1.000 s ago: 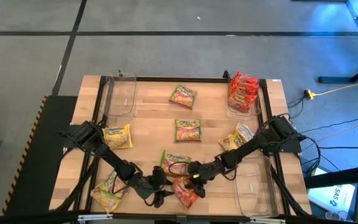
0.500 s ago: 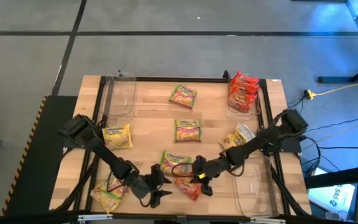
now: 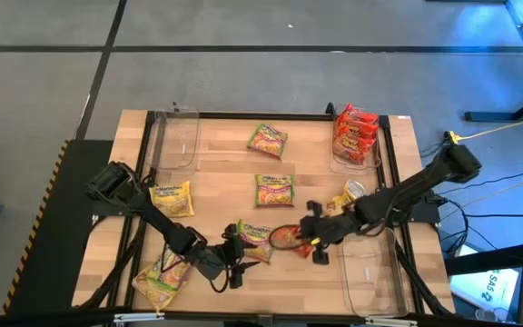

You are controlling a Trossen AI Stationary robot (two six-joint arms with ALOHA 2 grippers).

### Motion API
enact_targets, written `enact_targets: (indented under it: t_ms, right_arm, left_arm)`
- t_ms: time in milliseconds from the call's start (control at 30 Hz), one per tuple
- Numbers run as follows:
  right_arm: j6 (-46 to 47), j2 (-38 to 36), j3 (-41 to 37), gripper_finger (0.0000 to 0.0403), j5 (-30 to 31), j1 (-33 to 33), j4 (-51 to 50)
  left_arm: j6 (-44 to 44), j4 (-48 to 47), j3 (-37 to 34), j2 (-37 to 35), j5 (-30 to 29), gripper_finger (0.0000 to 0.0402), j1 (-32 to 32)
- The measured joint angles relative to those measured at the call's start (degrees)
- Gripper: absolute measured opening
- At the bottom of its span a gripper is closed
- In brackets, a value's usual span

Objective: Sort Maruchan noodles
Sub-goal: Put the orange noodle pack into the top right transparent bin

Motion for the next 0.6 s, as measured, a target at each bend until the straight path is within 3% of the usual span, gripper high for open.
enact_targets:
  t_ms: [300, 600]
  right_arm:
    - [-2.79, -14.96, 0.02, 0.0000, 4.06, -7.79, -17.37]
    - [-16.40, -26.75, 0.04, 0.0000, 7.24, -21.43, -28.14]
  left_arm:
    - [3.00, -0.86, 0.00, 0.00, 0.12, 0.0218, 1.21]
    - [4.59, -1.54, 0.00, 0.02, 0.80, 0.0218, 4.30]
